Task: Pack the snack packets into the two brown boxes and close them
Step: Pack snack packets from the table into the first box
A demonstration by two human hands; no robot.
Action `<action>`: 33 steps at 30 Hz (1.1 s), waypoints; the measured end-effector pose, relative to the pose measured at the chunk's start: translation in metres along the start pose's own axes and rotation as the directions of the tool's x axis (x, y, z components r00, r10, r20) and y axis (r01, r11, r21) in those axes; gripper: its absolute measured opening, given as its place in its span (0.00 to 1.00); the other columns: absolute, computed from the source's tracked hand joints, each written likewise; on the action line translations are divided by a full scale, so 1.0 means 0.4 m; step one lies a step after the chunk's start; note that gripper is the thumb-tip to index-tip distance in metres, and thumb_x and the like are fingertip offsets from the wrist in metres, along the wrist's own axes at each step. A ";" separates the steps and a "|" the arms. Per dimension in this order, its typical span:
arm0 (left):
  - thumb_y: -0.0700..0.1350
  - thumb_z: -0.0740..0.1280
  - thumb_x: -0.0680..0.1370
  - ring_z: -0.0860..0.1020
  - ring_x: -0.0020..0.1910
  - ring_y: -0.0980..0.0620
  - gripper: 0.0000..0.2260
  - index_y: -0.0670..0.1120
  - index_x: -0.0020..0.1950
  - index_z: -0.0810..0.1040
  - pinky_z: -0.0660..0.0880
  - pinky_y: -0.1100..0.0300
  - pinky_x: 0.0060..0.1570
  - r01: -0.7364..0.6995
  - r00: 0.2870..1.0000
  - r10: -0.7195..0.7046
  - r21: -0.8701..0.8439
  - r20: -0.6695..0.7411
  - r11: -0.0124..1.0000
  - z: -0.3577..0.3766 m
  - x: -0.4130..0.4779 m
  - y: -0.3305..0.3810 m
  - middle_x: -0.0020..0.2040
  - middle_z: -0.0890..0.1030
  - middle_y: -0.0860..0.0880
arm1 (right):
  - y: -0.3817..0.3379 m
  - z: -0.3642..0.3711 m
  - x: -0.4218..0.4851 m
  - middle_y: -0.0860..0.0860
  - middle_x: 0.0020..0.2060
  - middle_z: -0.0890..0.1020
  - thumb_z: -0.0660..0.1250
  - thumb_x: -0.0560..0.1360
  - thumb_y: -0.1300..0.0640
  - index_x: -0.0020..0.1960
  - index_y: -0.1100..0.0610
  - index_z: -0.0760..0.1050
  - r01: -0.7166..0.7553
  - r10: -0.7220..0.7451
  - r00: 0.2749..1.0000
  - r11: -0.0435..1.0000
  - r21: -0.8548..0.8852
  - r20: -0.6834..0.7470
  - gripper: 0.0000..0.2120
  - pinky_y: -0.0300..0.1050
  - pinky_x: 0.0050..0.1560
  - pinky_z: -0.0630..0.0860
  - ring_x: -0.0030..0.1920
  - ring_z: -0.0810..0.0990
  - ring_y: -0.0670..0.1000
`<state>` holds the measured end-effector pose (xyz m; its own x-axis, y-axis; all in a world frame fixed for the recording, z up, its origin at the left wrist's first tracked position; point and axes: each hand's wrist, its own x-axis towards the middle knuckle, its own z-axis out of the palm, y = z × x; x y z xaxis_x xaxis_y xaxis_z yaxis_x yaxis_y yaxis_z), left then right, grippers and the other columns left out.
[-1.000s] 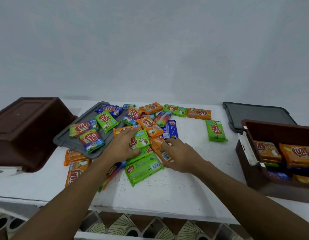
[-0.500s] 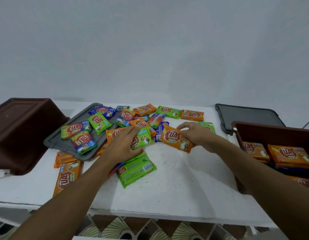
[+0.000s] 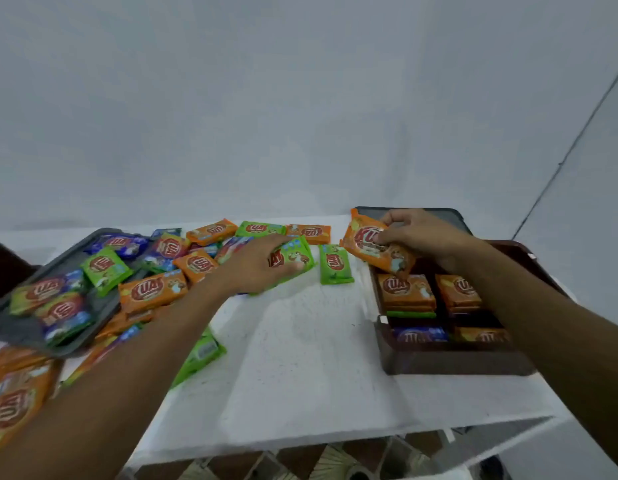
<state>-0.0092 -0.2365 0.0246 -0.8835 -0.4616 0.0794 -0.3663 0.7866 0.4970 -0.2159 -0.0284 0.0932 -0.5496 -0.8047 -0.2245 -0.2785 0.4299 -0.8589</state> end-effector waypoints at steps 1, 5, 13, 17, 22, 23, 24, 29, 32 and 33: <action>0.59 0.63 0.79 0.70 0.67 0.55 0.25 0.52 0.74 0.67 0.64 0.62 0.60 -0.026 1.000 0.026 -0.046 0.009 0.999 0.007 0.019 0.033 0.70 0.72 0.53 | 0.023 -0.036 -0.006 0.58 0.43 0.85 0.73 0.71 0.56 0.46 0.56 0.78 -0.002 0.001 1.000 1.000 -0.029 -0.019 0.06 0.52 0.43 0.78 0.40 0.82 0.54; 0.49 0.62 0.82 0.78 0.40 0.59 0.07 0.52 0.58 0.75 0.69 0.59 0.40 -0.162 0.987 0.162 -0.183 -0.017 0.970 0.018 0.089 0.159 0.44 0.81 0.53 | 0.103 -0.170 -0.043 0.57 0.43 0.85 0.68 0.75 0.58 0.52 0.53 0.77 -0.031 0.030 1.000 0.987 -0.158 -0.007 0.07 0.48 0.40 0.79 0.39 0.84 0.55; 0.49 0.67 0.79 0.79 0.46 0.53 0.11 0.46 0.59 0.79 0.74 0.60 0.45 -0.302 0.903 0.333 -0.149 0.272 0.942 0.065 0.192 0.396 0.51 0.81 0.49 | 0.224 -0.303 -0.077 0.46 0.45 0.83 0.66 0.74 0.63 0.51 0.47 0.77 0.081 0.106 0.953 0.812 -0.578 0.282 0.12 0.41 0.42 0.77 0.44 0.82 0.46; 0.50 0.67 0.79 0.78 0.42 0.53 0.07 0.49 0.52 0.80 0.74 0.56 0.43 -0.362 0.751 0.305 -0.021 0.586 0.932 0.171 0.210 0.470 0.47 0.81 0.50 | 0.283 -0.294 -0.086 0.46 0.51 0.79 0.64 0.77 0.63 0.62 0.51 0.75 0.198 0.195 0.892 0.642 -0.741 0.408 0.16 0.32 0.42 0.75 0.43 0.78 0.41; 0.49 0.67 0.79 0.77 0.48 0.49 0.13 0.45 0.61 0.78 0.71 0.58 0.44 -0.383 0.700 0.191 0.136 0.688 0.914 0.297 0.197 0.494 0.52 0.80 0.49 | 0.330 -0.290 -0.085 0.47 0.60 0.79 0.66 0.78 0.54 0.67 0.49 0.75 0.341 0.155 0.876 0.471 -0.813 0.457 0.18 0.41 0.57 0.73 0.55 0.76 0.47; 0.49 0.67 0.79 0.78 0.51 0.49 0.14 0.45 0.62 0.78 0.72 0.58 0.47 -0.376 0.694 0.173 0.147 0.699 0.915 0.305 0.191 0.493 0.55 0.80 0.48 | 0.333 -0.293 -0.088 0.47 0.61 0.79 0.66 0.78 0.53 0.67 0.49 0.75 0.359 0.159 0.862 0.477 -0.802 0.481 0.17 0.42 0.59 0.72 0.56 0.76 0.46; 0.50 0.67 0.79 0.78 0.53 0.50 0.15 0.46 0.63 0.79 0.73 0.57 0.50 -0.364 0.690 0.156 0.152 0.707 0.919 0.307 0.186 0.489 0.58 0.80 0.49 | 0.334 -0.293 -0.092 0.47 0.61 0.79 0.66 0.78 0.53 0.67 0.49 0.75 0.374 0.166 0.850 0.477 -0.795 0.500 0.17 0.42 0.60 0.72 0.57 0.76 0.46; 0.52 0.69 0.77 0.80 0.51 0.53 0.13 0.47 0.59 0.81 0.77 0.55 0.51 -0.302 0.691 0.101 0.159 0.716 0.940 0.295 0.164 0.491 0.56 0.83 0.51 | 0.337 -0.298 -0.105 0.46 0.61 0.80 0.67 0.78 0.53 0.66 0.50 0.76 0.436 0.131 0.819 0.492 -0.754 0.559 0.17 0.43 0.63 0.73 0.60 0.76 0.46; 0.52 0.69 0.77 0.80 0.53 0.54 0.14 0.47 0.59 0.81 0.77 0.54 0.53 -0.279 0.687 0.080 0.160 0.723 0.947 0.290 0.155 0.495 0.56 0.83 0.51 | 0.338 -0.298 -0.109 0.47 0.60 0.80 0.67 0.78 0.54 0.66 0.51 0.76 0.443 0.129 0.811 0.501 -0.744 0.570 0.17 0.38 0.59 0.72 0.59 0.77 0.45; 0.52 0.69 0.77 0.80 0.54 0.55 0.14 0.47 0.60 0.81 0.78 0.55 0.54 -0.268 0.690 0.072 0.161 0.721 0.950 0.290 0.150 0.494 0.57 0.83 0.51 | 0.340 -0.295 -0.108 0.47 0.59 0.81 0.67 0.77 0.54 0.65 0.51 0.77 0.439 0.124 0.815 0.505 -0.743 0.566 0.16 0.38 0.58 0.73 0.57 0.78 0.44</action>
<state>-0.1683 -0.0610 0.0275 -0.8461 0.0342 -0.5319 -0.1582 0.9368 0.3119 -0.3230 0.1133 0.0404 -0.0365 -0.8342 -0.5503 -0.9672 0.1681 -0.1905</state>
